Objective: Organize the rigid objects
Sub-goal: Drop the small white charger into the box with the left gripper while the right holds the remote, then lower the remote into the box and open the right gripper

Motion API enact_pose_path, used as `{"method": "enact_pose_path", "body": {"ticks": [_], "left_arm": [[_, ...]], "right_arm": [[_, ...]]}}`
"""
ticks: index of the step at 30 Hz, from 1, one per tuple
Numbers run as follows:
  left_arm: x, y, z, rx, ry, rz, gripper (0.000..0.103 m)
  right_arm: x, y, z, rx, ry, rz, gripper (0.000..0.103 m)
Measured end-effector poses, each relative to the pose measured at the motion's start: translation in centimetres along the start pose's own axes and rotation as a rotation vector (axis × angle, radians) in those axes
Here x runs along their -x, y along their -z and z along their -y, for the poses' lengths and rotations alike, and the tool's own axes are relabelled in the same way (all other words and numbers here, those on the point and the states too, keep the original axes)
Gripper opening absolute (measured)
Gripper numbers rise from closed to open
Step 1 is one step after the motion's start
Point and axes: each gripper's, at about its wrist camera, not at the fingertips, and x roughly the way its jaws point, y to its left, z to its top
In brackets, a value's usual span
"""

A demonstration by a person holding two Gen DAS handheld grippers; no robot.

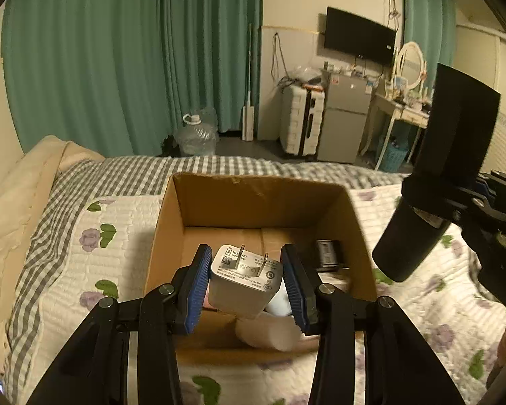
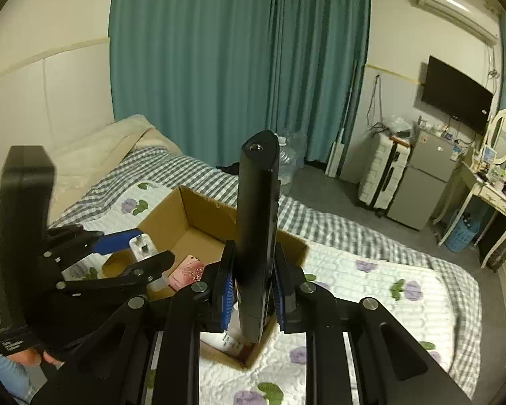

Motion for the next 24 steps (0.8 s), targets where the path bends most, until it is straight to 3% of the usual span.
{"method": "enact_pose_path", "body": {"ticks": [6, 12, 14, 16, 24], "left_arm": [[-3.9, -0.1, -0.7, -0.02, -0.024, -0.046, 0.043], [-5.7, 0.1, -0.5, -0.03, -0.03, -0.07, 0.043], [-6.0, 0.1, -0.4, -0.038, -0.033, -0.078, 0.048], [-6.0, 0.1, -0.2, -0.045, -0.059, -0.082, 0.062], [-2.8, -0.3, -1.0, -0.002, -0.076, -0.049, 0.063]], "right_arm": [[-3.7, 0.6, 0.2, -0.017, -0.027, -0.034, 0.019], [-4.8, 0.9, 0.0, -0.037, -0.051, -0.03, 0.019], [-5.1, 0.6, 0.0, -0.04, -0.053, -0.026, 0.018], [-5.1, 0.6, 0.0, -0.043, -0.051, -0.026, 0.019], [-3.0, -0.6, 0.0, -0.033, -0.018, 0.003, 0.019]]}}
